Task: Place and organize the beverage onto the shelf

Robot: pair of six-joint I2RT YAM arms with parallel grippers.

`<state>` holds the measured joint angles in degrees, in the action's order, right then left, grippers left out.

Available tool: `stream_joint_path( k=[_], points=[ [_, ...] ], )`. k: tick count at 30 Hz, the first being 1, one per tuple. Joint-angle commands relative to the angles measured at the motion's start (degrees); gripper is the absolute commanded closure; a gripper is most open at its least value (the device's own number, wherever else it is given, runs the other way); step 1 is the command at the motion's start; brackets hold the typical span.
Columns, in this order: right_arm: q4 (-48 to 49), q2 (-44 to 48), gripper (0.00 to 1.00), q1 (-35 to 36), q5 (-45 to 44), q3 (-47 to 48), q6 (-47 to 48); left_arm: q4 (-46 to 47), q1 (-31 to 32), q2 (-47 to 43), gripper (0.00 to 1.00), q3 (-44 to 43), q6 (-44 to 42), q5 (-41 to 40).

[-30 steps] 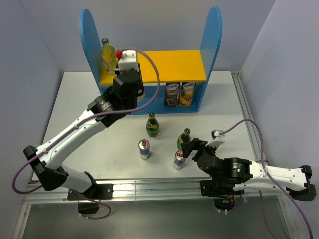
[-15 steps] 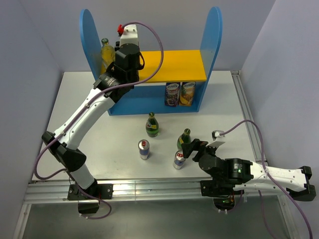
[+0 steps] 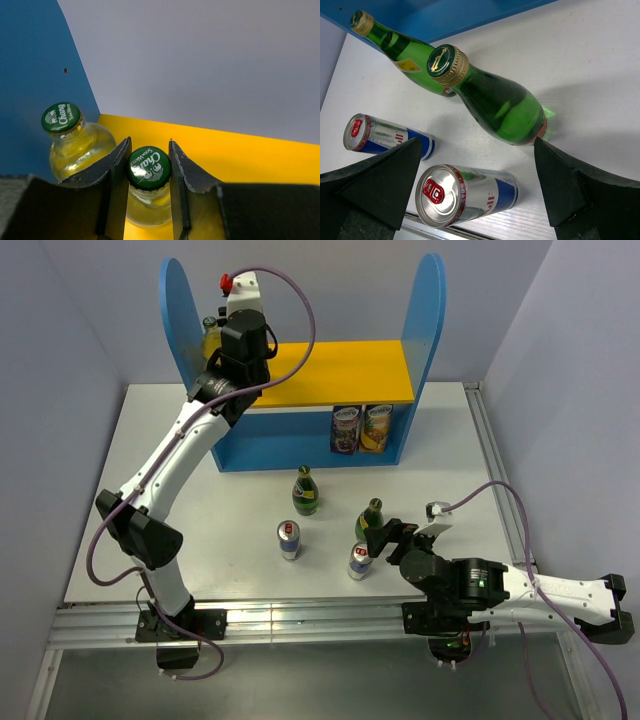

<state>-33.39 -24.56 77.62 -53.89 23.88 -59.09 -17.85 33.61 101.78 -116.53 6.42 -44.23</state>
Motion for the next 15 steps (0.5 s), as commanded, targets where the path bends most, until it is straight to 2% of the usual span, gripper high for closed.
stream_joint_path(
  k=[1, 6, 9, 10, 14, 15],
  points=[
    [1.5, 0.1, 0.00, 0.0, -1.1, -0.2, -0.7, 5.3, -1.1, 0.6, 1.00, -3.8, -1.4, 1.5],
    [1.1, -0.3, 0.00, 0.0, -1.4, -0.1, -1.0, 5.0, -1.7, 1.7, 0.97, -4.0, -0.9, 1.7],
    [1.0, -0.4, 0.00, 0.0, -1.4, -0.1, -1.1, 6.0, -1.7, 0.9, 0.82, -2.1, -0.4, 1.6],
    [1.0, -0.4, 0.00, 0.0, -1.4, 0.0, -1.1, 6.2, -1.7, 0.2, 0.62, -1.6, -0.2, 1.7],
    [1.0, -0.4, 0.00, 0.0, -1.4, -0.1, -1.3, 5.1, -1.6, -0.8, 0.19, -1.2, 0.3, 2.0],
    [0.9, -0.3, 0.00, 0.0, -1.5, 0.0, -1.4, 4.6, -1.7, -0.9, 0.04, -1.8, 0.3, 2.1]
  ],
)
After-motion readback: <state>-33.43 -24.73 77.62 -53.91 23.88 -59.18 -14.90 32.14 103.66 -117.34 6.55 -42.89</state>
